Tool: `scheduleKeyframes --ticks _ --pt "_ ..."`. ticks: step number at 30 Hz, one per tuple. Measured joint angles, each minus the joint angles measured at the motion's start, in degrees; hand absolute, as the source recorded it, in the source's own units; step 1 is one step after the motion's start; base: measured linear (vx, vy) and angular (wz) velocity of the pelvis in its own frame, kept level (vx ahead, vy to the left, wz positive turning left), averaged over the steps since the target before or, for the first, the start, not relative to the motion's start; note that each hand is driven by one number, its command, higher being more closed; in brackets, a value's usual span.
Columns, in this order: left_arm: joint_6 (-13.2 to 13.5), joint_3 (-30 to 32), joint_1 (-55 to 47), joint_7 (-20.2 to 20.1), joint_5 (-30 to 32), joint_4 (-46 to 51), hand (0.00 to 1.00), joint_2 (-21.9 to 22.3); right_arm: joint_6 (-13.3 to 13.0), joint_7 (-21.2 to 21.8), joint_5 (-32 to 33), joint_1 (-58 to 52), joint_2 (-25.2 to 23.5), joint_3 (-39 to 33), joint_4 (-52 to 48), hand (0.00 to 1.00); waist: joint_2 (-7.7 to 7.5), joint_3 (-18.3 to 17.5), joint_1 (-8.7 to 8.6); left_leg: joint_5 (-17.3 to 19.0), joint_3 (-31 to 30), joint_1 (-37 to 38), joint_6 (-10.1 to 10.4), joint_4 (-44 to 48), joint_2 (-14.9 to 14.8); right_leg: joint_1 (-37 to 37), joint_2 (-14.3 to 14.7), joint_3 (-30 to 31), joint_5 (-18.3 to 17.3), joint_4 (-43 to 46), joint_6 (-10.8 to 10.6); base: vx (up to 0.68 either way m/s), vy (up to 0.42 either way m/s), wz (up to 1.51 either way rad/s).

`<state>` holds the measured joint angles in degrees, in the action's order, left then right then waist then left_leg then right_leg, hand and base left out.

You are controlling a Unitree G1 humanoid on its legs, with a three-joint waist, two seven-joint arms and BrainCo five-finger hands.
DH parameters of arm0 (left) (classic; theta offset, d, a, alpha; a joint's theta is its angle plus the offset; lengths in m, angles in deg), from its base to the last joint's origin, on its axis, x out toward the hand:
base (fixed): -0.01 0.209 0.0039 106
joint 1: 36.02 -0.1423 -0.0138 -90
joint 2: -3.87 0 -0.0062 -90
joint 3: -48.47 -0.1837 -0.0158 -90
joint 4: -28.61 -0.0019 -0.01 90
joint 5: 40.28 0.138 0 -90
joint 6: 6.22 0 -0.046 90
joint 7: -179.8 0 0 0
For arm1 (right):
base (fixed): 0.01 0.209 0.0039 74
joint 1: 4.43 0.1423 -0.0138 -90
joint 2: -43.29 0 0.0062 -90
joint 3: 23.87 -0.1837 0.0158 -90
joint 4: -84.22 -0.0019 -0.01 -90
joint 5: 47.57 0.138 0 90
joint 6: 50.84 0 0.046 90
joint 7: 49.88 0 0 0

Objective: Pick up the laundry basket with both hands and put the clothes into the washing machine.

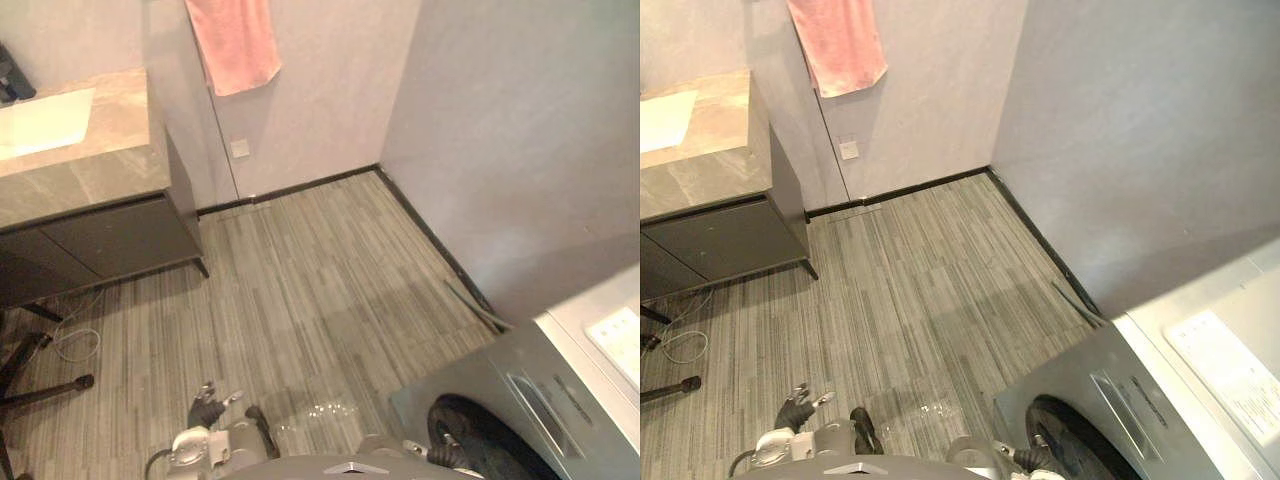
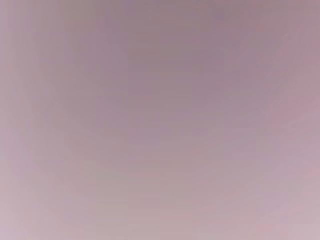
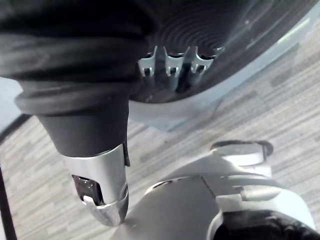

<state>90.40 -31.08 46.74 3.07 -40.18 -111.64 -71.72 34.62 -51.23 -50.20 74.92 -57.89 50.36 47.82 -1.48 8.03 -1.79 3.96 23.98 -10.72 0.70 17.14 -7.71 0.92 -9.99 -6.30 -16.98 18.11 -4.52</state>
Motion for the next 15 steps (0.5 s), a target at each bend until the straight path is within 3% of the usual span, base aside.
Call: scheduleKeyframes --ticks 3,4,5,6,8,10,11,12,13,14,15 --pt "-0.04 -0.92 -0.13 0.01 0.01 -0.38 0.00 -0.14 0.03 0.00 -0.12 0.99 -0.05 0.29 0.13 0.00 -0.46 -0.08 0.15 4.51 0.56 1.50 -1.45 1.68 3.27 -0.41 -3.07 3.31 0.60 5.08 -1.08 0.25 0.227 -0.12" --pt "-0.11 -2.49 -0.25 -0.03 0.01 -0.37 0.00 -0.72 0.01 0.18 -0.12 1.53 -0.10 1.81 0.02 0.00 -0.04 0.08 -0.23 4.98 1.25 3.76 -1.53 0.85 3.57 -4.58 -3.44 5.78 3.24 14.73 -2.30 0.23 0.192 -0.17" --pt "-0.15 -3.83 -0.23 -0.04 0.01 -0.37 0.00 -0.83 -0.08 0.15 -0.08 2.04 0.34 2.84 -0.83 0.00 0.24 0.23 -0.66 5.36 1.46 6.65 -1.53 -0.80 3.99 -7.59 -3.55 6.80 3.52 22.59 -1.84 0.26 0.181 -0.13" --pt "-0.17 -4.21 -0.45 -0.03 0.04 -0.37 0.00 -1.36 -0.14 0.15 -0.08 1.98 0.42 3.81 -1.10 0.00 0.57 0.24 -1.03 5.24 1.49 7.98 -1.32 -1.57 4.09 -8.45 -3.45 6.78 2.77 24.10 -1.75 0.26 0.104 -0.08" --pt "-0.06 -5.51 -0.07 -0.06 0.05 -0.30 0.00 -2.02 -0.23 0.14 -0.26 2.31 1.03 6.92 -1.33 0.00 0.20 -0.25 -1.58 4.29 1.98 11.01 -1.03 -4.24 3.75 -11.27 -0.98 6.28 0.23 20.03 -1.01 0.19 -0.003 -0.04" --pt "0.28 -6.21 0.85 -0.06 0.05 -0.23 0.00 -2.45 -0.28 0.30 -0.64 2.55 1.57 8.14 -1.91 0.00 0.53 -0.29 -1.78 3.84 1.70 11.17 0.07 -4.50 2.75 -13.85 1.68 8.60 1.20 11.52 -0.78 0.20 -0.093 0.11" --pt "0.49 -6.33 0.76 -0.01 0.04 -0.17 0.00 -2.99 -0.30 0.51 -0.67 2.33 1.41 8.68 -2.18 0.00 0.01 -0.65 -1.85 3.71 0.98 10.88 0.57 -4.30 2.97 -13.51 2.52 10.09 5.46 3.93 -0.69 0.24 -0.129 0.30" --pt "0.76 -6.58 0.87 0.05 0.04 -0.07 0.00 -3.44 -0.31 0.72 -0.67 1.96 0.85 8.84 -2.09 0.00 -1.31 -1.07 -1.99 3.70 -0.01 10.83 1.09 -4.34 4.03 -13.63 2.04 10.76 12.89 -0.11 -0.99 0.24 -0.155 0.50" --pt "0.72 -6.68 1.60 0.09 0.04 -0.34 0.00 -3.36 -0.39 0.76 -0.57 1.98 0.59 8.24 -1.45 0.00 -1.54 -1.31 -2.36 3.41 -1.85 11.13 1.73 -4.47 4.19 -12.96 2.00 10.08 14.42 0.48 -2.50 0.28 -0.175 0.52" --pt "1.23 -6.84 1.29 0.06 0.00 0.27 0.00 -1.41 -0.27 1.00 -1.32 1.78 2.09 8.84 -0.69 0.00 0.88 -2.61 -1.91 2.67 -3.78 11.22 2.79 -6.81 2.74 -11.80 3.19 8.54 14.65 -2.12 -1.96 0.27 -0.160 0.40" --pt "1.29 -6.83 1.29 0.05 0.00 0.26 0.00 -0.87 -0.26 1.12 -1.54 1.79 2.62 8.87 -0.54 0.00 1.42 -2.73 -1.60 2.52 -3.99 11.41 3.02 -7.75 2.34 -11.49 3.69 8.07 14.86 -2.93 -1.64 0.21 -0.110 0.18"
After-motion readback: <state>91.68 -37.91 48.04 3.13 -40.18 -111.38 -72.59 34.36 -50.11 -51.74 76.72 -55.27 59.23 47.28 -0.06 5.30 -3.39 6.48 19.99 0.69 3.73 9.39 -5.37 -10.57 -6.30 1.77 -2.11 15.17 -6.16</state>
